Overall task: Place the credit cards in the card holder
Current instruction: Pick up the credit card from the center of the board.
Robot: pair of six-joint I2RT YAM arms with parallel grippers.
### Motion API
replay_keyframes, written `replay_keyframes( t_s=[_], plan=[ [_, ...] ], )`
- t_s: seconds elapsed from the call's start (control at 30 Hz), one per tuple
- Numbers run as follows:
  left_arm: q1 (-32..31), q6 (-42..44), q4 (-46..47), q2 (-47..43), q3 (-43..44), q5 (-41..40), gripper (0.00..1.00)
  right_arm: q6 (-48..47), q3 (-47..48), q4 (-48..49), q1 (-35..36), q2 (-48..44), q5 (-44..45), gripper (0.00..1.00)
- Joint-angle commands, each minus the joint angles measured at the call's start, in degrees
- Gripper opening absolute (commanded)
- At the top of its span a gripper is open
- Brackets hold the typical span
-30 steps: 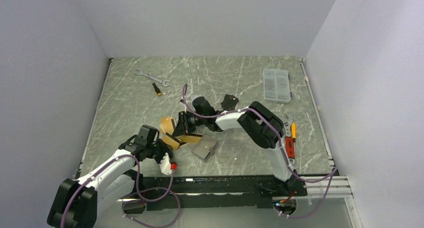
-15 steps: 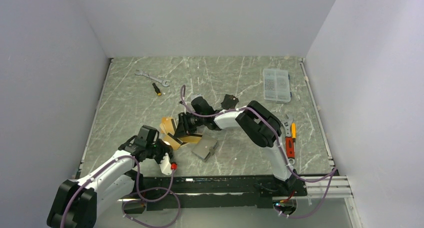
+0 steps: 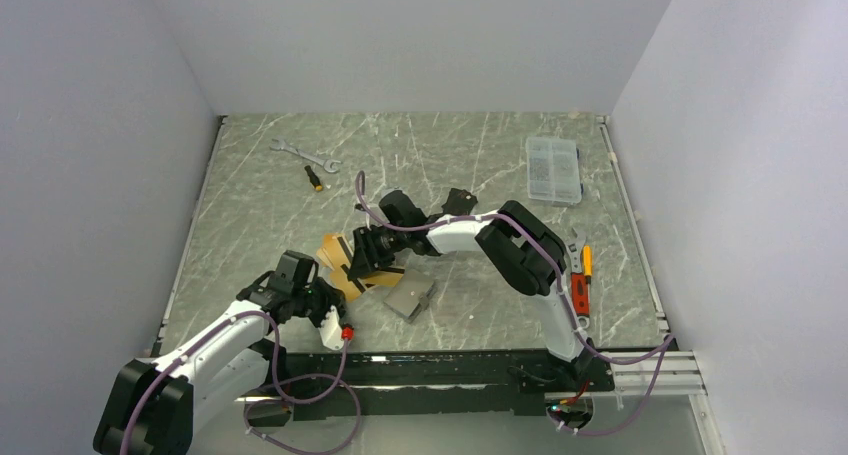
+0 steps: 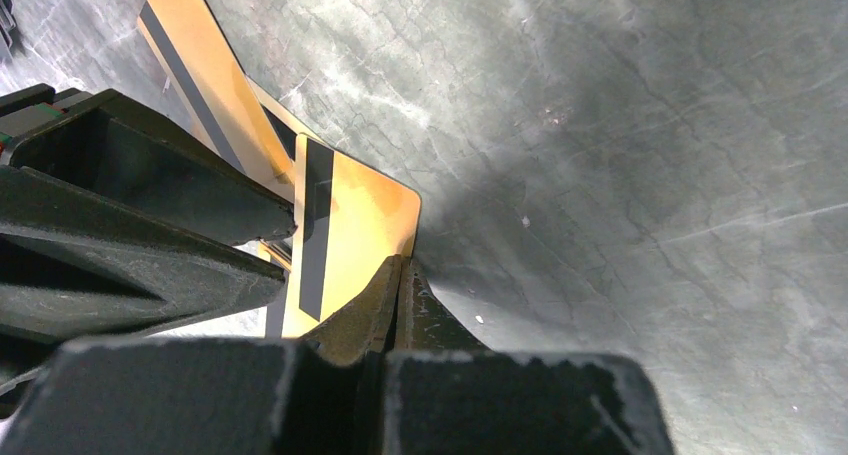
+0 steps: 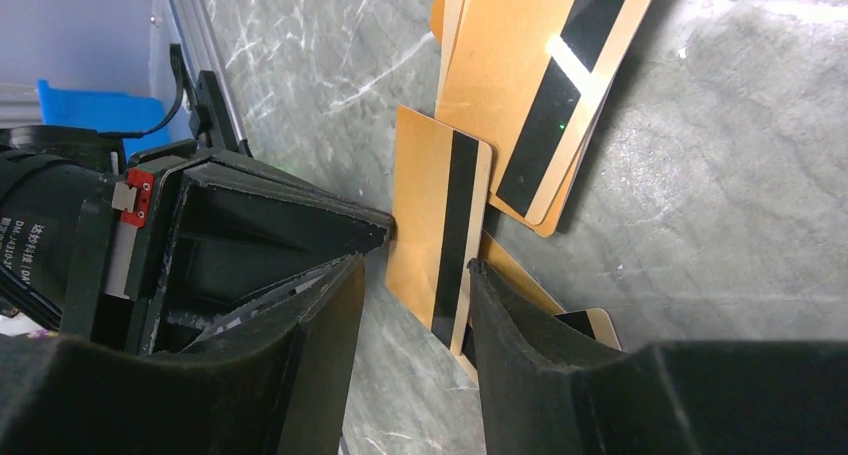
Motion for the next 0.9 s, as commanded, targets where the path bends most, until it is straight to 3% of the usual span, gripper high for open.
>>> replay_keyframes(
  t_s=[0.0, 0.3, 0.7, 0.87],
  plan=[
    [-0.23, 1.34, -1.13, 0.00, -1.29, -1.04, 0.00, -4.89, 1.38, -8.46, 1.07, -1.24, 2.63, 0.47],
    [-0.26, 1.95, -2.19, -0.64, -1.49, -0.69, 0.00, -7.23, 2.11, -9.67, 1.05, -0.83, 6.43, 0.46],
    [-0.32, 2.68, -3.38, -0.87, -1.36, -0.61, 0.00, -5.97, 0.57, -4.10, -0.62, -3.80, 12.58, 0.46],
    [-0.32, 2.83, -3.47, -1.04, -1.39, -0.53, 0.00, -5.12, 1.30, -4.14, -0.36, -2.18, 9.87, 0.46]
  ],
)
